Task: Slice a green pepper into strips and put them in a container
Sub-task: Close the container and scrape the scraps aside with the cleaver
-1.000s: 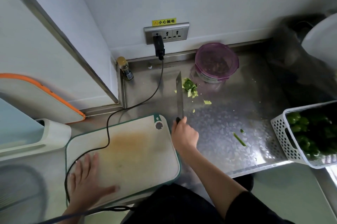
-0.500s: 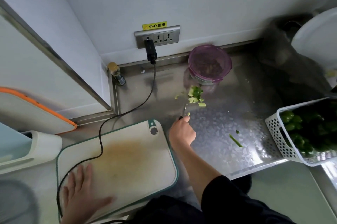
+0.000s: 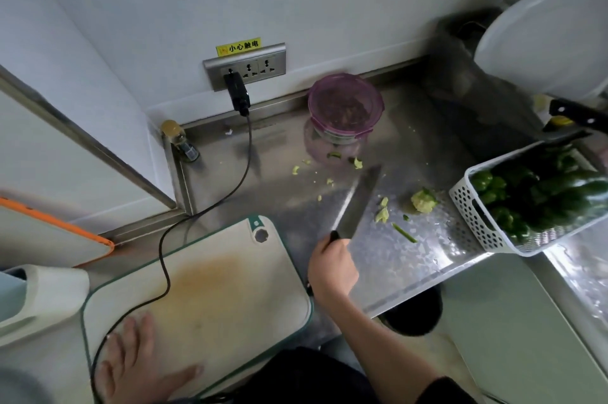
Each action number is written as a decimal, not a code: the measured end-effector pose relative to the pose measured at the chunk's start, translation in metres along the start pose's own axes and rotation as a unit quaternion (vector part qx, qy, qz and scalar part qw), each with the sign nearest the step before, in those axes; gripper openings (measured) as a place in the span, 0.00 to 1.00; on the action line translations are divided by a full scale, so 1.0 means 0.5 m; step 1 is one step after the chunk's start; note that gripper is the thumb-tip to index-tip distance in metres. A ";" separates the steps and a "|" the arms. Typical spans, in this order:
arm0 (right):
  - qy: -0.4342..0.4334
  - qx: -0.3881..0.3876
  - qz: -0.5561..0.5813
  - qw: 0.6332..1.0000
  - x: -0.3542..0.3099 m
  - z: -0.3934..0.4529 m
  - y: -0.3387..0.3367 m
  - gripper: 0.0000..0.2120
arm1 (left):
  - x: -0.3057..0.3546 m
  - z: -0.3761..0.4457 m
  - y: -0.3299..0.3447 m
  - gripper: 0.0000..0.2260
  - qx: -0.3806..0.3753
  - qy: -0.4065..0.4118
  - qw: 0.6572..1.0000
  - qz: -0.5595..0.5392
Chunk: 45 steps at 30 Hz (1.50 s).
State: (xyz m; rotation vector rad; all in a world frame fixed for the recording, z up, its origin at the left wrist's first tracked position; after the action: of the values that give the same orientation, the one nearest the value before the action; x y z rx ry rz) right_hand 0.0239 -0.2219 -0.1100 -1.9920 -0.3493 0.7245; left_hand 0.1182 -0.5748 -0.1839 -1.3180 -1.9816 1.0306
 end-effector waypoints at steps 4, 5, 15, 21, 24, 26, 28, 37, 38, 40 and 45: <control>-0.138 -0.039 -0.040 0.989 -0.094 0.000 0.038 0.16 | 0.035 -0.026 -0.030 0.72 0.044 0.011 0.999 -0.025; -0.163 -0.046 -0.052 0.984 -0.112 0.005 0.045 0.16 | 0.038 -0.029 -0.032 0.71 0.049 0.010 0.999 -0.021; -0.209 -0.077 -0.141 0.965 -0.118 0.037 0.059 0.14 | 0.063 -0.041 -0.051 0.73 0.060 -0.032 0.997 -0.042; -0.059 -0.028 -0.111 0.992 -0.003 0.047 0.015 0.15 | 0.047 -0.032 -0.031 0.71 0.031 -0.010 0.998 -0.046; -0.023 -0.007 -0.098 0.995 0.026 0.054 0.009 0.23 | 0.039 -0.032 -0.028 0.71 0.056 0.000 0.997 -0.054; -0.041 -0.009 -0.090 0.995 0.014 0.054 0.013 0.23 | 0.050 -0.035 -0.030 0.69 0.052 0.004 0.997 -0.057; -0.079 -0.018 -0.082 0.993 -0.012 0.051 0.015 0.21 | 0.067 -0.045 -0.035 0.64 0.024 0.018 0.996 -0.084; -0.149 -0.061 -0.066 0.985 -0.075 0.096 0.020 0.19 | 0.055 -0.034 -0.025 0.67 0.011 0.013 0.998 -0.061; -0.148 -0.061 -0.060 0.985 -0.072 0.097 0.018 0.19 | 0.058 -0.034 -0.022 0.66 0.007 0.010 0.997 -0.073; -0.127 -0.057 -0.047 0.989 -0.057 0.094 0.014 0.18 | 0.057 -0.032 -0.026 0.68 -0.009 -0.003 0.997 -0.072; -0.011 -0.016 -0.002 1.000 0.023 0.091 -0.006 0.18 | 0.043 -0.025 -0.036 0.75 -0.047 -0.036 0.998 0.001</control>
State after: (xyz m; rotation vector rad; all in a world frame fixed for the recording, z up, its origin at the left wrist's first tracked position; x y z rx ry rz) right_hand 0.0051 -0.1829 -0.1281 -2.0130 -0.3805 0.7431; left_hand 0.1108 -0.5551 -0.1616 -1.3495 -2.1054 1.0107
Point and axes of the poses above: each hand's wrist, its own z-axis towards the middle knuckle, its own y-axis out of the palm, x = y × z, the point moved 3 cm from there along z, towards the middle knuckle, and after that the axes turned 6 degrees about x, right-handed, at the moved point
